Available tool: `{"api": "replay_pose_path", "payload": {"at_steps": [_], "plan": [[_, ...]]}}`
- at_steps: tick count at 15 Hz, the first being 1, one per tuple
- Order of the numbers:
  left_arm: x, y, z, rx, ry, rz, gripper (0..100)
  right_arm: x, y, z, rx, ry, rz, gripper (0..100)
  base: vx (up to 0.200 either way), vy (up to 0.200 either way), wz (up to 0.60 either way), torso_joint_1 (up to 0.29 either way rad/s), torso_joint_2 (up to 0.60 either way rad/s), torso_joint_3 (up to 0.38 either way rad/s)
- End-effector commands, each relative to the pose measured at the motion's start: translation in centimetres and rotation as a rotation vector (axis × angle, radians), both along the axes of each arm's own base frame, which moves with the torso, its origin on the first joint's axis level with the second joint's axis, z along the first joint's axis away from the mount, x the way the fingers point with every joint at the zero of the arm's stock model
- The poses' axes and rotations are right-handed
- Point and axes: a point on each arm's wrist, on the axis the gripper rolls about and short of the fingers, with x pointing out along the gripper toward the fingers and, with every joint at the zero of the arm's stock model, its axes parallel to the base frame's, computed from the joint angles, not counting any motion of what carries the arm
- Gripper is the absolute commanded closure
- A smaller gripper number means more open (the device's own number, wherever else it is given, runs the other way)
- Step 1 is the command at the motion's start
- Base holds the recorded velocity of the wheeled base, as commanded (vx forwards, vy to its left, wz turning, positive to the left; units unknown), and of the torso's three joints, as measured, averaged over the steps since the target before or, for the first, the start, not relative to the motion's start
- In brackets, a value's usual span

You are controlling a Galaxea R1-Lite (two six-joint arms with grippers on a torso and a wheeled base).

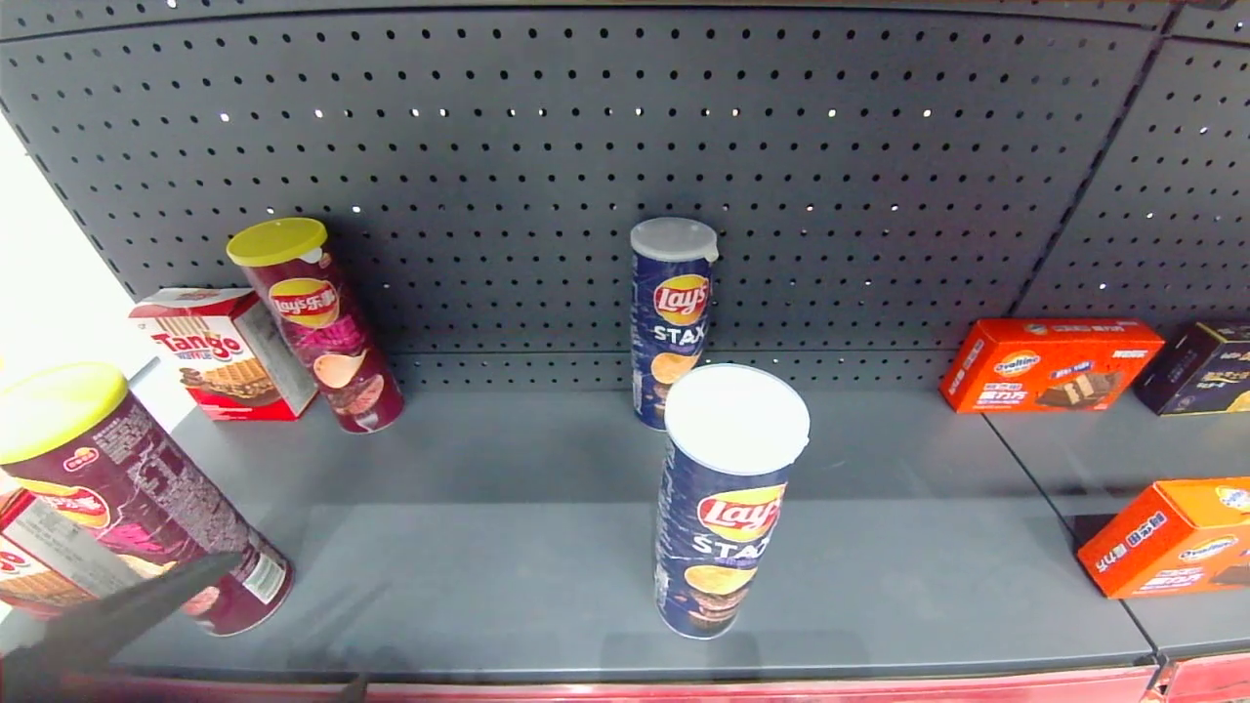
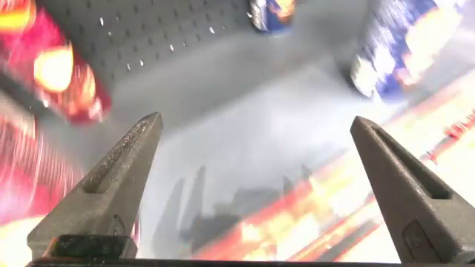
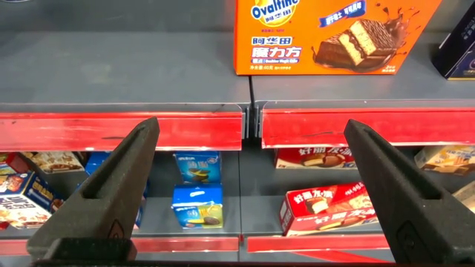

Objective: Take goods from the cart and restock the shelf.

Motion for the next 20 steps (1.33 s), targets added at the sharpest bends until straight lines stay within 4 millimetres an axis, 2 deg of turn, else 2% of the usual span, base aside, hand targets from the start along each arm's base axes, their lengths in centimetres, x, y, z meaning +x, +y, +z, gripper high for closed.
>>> {"api": "replay_pose_path", "payload": {"at_steps": [1, 2, 3, 6, 7, 11, 14, 19, 20], "plan": [[-4.1, 3.9, -3.1, -0.052, -0.05, -0.042, 0, 0.0, 0.0, 0.0, 0.0, 0.001, 0.001, 0, 0.0, 0.0, 0.0, 0.0, 0.0, 0.0], [-5.6, 5.5, -5.0, -0.041, -0.04, -0.036, 0, 0.0, 0.0, 0.0, 0.0, 0.001, -0.001, 0, 0.0, 0.0, 0.0, 0.0, 0.0, 0.0], [-6.2, 6.1, -5.9, -0.043, -0.044, -0.019, 0, 0.0, 0.0, 0.0, 0.0, 0.001, 0.001, 0, 0.0, 0.0, 0.0, 0.0, 0.0, 0.0], [-5.9, 5.7, -6.1, 0.019, 0.018, 0.18, 0, 0.0, 0.0, 0.0, 0.0, 0.001, -0.001, 0, 0.0, 0.0, 0.0, 0.0, 0.0, 0.0], [-6.0, 5.7, -6.2, 0.021, 0.027, 0.32, 0, 0.0, 0.0, 0.0, 0.0, 0.001, 0.001, 0, 0.0, 0.0, 0.0, 0.0, 0.0, 0.0], [-6.6, 5.7, -6.7, 0.02, 0.047, 0.644, 0, 0.0, 0.0, 0.0, 0.0, 0.001, 0.001, 0, 0.0, 0.0, 0.0, 0.0, 0.0, 0.0], [-7.5, 5.7, -6.9, -0.041, -0.046, 0.716, 0, 0.0, 0.0, 0.0, 0.0, 0.001, 0.001, 0, 0.0, 0.0, 0.0, 0.0, 0.0, 0.0], [-7.7, 5.6, -6.9, -0.047, -0.06, 0.748, 0, 0.0, 0.0, 0.0, 0.0, 0.001, -0.001, 0, 0.0, 0.0, 0.0, 0.0, 0.0, 0.0], [-8.2, 5.6, -7.0, -0.073, -0.121, 0.767, 0, 0.0, 0.0, 0.0, 0.0, 0.001, 0.001, 0, 0.0, 0.0, 0.0, 0.0, 0.0, 0.0]]}}
